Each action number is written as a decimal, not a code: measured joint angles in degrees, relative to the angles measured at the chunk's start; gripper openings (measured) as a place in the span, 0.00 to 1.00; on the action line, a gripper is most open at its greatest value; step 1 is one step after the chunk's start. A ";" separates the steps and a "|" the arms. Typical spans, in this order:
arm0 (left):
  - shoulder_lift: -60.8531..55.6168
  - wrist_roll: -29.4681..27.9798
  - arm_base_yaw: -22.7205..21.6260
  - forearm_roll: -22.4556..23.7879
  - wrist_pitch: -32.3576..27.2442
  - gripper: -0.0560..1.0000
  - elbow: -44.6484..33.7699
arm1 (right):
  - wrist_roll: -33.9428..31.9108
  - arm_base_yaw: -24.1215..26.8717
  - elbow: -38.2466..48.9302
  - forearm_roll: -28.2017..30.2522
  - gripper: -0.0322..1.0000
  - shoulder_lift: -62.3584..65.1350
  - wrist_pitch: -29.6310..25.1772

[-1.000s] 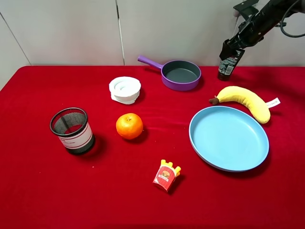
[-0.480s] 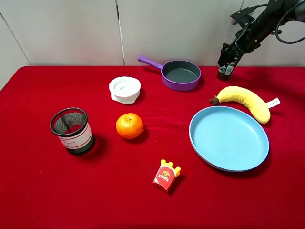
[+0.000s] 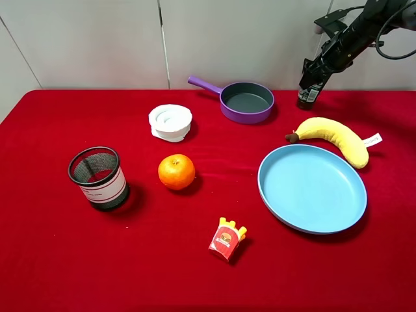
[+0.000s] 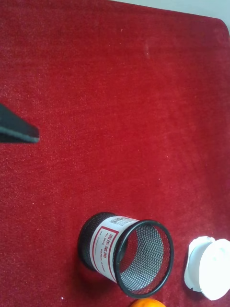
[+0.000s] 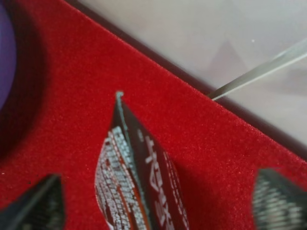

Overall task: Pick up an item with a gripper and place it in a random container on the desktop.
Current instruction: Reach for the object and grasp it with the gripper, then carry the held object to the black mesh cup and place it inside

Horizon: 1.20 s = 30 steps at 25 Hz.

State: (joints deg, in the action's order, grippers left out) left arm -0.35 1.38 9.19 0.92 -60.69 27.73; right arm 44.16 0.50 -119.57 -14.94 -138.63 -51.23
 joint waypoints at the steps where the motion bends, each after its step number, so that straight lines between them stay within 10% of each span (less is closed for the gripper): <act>1: 0.00 0.00 0.00 0.00 0.00 0.99 0.00 | 0.00 0.00 0.00 0.00 0.49 0.00 -0.11; 9: 0.00 0.00 0.00 0.00 0.00 0.99 0.00 | 0.00 0.00 0.00 -0.25 0.19 0.00 -0.50; 30: 0.00 0.00 0.00 0.00 0.00 0.99 0.00 | 0.00 1.15 -0.20 -1.91 0.18 0.00 -2.20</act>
State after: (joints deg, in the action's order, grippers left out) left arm -0.35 1.38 9.19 0.92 -60.69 27.73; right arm 44.16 1.64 -119.77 -16.86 -138.63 -53.43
